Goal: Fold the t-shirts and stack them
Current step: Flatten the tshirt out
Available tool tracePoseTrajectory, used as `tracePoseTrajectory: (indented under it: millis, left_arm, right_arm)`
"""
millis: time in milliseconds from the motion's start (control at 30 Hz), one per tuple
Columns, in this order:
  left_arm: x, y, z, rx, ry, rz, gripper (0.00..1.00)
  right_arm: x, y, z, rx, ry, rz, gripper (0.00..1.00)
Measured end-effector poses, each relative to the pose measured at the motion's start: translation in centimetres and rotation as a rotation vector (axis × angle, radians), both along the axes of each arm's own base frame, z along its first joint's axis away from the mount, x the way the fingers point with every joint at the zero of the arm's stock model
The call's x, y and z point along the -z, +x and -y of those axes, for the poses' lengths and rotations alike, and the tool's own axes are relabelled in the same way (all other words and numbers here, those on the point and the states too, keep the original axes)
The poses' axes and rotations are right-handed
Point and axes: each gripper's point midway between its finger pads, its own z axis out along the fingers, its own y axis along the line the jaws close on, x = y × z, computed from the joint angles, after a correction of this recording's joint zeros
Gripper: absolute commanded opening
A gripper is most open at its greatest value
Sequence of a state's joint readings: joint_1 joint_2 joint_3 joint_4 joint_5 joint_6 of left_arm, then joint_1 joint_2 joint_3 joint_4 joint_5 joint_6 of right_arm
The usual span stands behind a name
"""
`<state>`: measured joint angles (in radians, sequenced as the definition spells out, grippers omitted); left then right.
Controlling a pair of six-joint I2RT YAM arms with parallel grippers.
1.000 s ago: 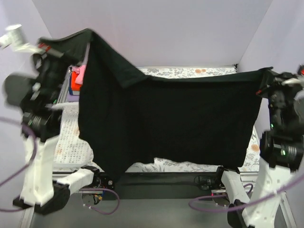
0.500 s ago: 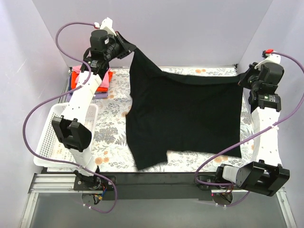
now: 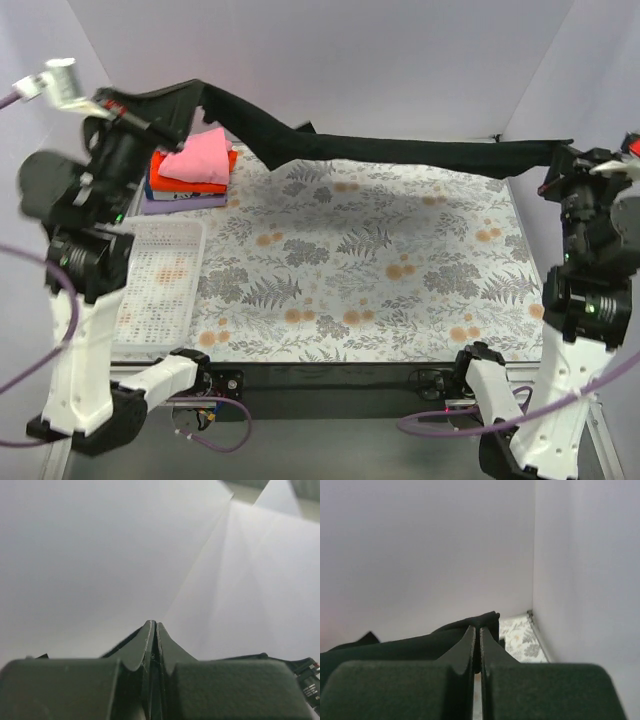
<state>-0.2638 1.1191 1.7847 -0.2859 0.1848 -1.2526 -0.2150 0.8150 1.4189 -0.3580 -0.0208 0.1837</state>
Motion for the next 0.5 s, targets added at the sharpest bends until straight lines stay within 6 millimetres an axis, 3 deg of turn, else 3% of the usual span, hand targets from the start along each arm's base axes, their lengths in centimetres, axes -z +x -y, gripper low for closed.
tracePoseTrajectory:
  millis: [167,267,400,500]
  left_arm:
    - [-4.6,-8.7,-2.9,-0.028,-0.060,0.192,0.00]
    - [-5.8,-10.9,-3.4,-0.020,-0.080,0.237,0.00]
    - [-5.4,-9.3,-2.6,0.001,-0.080,0.202,0.00]
    - [-3.7,-4.9,-1.3,0.008,-0.063,0.119,0.00]
  right_arm:
    - [-5.4,-6.6,-0.7,0.039,-0.047,0.157,0.01]
    - [-7.6,-9.1,-0.9,0.059,-0.061,0.220,0.01]
    - [-7.5,-9.6,-0.5,0.088,-0.054,0.217,0.01]
    - [-6.0,-8.0,0.1,0.103,-0.043,0.167,0.01]
